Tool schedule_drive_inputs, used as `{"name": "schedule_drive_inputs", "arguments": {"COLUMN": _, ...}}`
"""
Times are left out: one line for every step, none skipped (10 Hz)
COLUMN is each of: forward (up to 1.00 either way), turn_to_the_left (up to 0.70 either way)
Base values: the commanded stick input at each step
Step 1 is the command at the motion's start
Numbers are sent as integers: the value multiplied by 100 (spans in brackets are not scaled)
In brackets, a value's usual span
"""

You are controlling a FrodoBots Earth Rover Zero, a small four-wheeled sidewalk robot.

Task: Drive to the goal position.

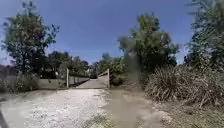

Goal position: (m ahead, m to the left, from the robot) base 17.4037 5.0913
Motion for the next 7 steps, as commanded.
{"name": "schedule_drive_inputs", "arguments": {"forward": 70, "turn_to_the_left": 0}}
{"name": "schedule_drive_inputs", "arguments": {"forward": 70, "turn_to_the_left": 0}}
{"name": "schedule_drive_inputs", "arguments": {"forward": 70, "turn_to_the_left": 0}}
{"name": "schedule_drive_inputs", "arguments": {"forward": 70, "turn_to_the_left": 0}}
{"name": "schedule_drive_inputs", "arguments": {"forward": 70, "turn_to_the_left": 0}}
{"name": "schedule_drive_inputs", "arguments": {"forward": 70, "turn_to_the_left": 0}}
{"name": "schedule_drive_inputs", "arguments": {"forward": 70, "turn_to_the_left": 0}}
